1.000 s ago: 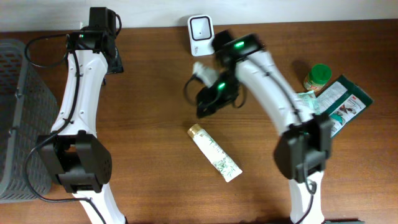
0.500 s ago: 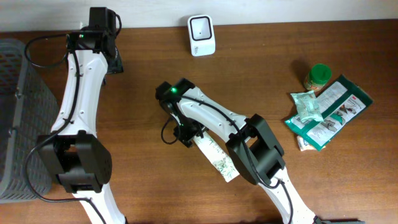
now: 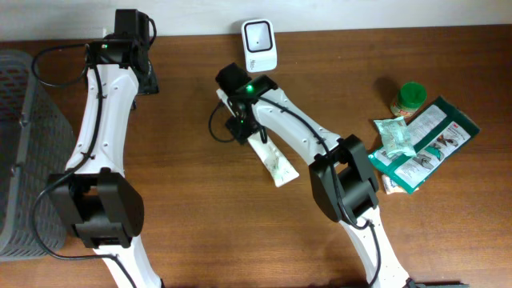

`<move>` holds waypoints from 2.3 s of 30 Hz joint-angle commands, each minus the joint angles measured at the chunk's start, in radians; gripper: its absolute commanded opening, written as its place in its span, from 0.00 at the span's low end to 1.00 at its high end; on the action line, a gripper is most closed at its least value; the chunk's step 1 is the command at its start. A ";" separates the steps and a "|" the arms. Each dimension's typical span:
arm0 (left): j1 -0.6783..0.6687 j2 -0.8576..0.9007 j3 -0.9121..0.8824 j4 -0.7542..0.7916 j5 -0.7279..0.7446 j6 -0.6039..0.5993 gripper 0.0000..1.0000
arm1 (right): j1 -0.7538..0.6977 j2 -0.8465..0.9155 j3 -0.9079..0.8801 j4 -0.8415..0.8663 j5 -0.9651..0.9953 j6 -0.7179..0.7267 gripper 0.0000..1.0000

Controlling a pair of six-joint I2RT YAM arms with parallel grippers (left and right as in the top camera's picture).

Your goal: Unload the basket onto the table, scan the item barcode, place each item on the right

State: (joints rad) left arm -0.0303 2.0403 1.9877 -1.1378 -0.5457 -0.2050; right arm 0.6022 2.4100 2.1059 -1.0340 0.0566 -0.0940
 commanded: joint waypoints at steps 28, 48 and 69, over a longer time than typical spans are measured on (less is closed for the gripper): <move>0.001 -0.008 0.003 -0.001 0.007 0.001 0.99 | 0.103 -0.027 -0.228 -0.208 0.453 0.181 0.18; 0.001 -0.008 0.003 -0.001 0.007 0.001 0.99 | -0.206 -0.022 -0.139 -0.180 -0.647 -0.036 0.04; 0.001 -0.008 0.003 -0.001 0.007 0.001 0.99 | -0.370 -0.050 0.180 -0.404 -0.376 -0.130 0.86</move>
State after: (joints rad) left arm -0.0303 2.0403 1.9877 -1.1378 -0.5385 -0.2050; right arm 0.2161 2.4062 2.1597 -1.3823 -0.3550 -0.1764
